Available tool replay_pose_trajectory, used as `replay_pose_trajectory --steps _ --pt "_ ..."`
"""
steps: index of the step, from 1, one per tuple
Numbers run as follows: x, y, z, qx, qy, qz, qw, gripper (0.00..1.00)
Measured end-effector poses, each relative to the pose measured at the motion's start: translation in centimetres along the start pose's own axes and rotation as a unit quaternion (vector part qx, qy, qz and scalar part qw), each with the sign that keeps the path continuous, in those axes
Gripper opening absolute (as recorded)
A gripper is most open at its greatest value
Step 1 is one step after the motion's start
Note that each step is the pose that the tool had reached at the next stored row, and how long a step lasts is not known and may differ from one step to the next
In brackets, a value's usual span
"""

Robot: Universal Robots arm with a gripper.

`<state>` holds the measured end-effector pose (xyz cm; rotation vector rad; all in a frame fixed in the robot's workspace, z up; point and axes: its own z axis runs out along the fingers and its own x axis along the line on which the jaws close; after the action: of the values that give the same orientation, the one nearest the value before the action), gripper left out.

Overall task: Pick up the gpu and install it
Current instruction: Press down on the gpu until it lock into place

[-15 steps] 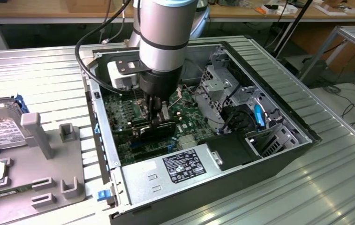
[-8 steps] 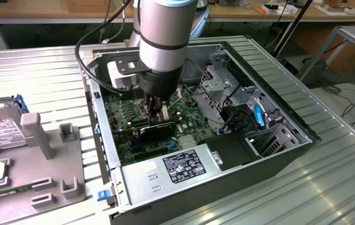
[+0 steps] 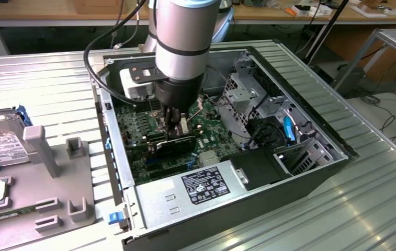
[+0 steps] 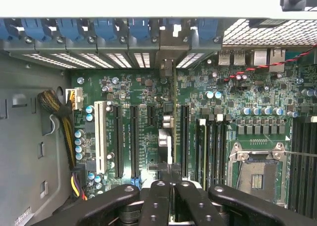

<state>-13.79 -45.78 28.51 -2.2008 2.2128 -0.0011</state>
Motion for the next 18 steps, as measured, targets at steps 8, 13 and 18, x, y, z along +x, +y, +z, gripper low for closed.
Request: replay_pose_trajectory --steps 8,13,18 --pt "0.0 0.14 1.41 0.0005 0.0004 0.001 1.0000 0.11" --pt "0.1 0.14 1.72 0.0005 0.0003 0.001 1.0000 0.11" --pt "0.0 0.11 -0.23 -0.0025 -0.0006 0.001 1.0000 0.11"
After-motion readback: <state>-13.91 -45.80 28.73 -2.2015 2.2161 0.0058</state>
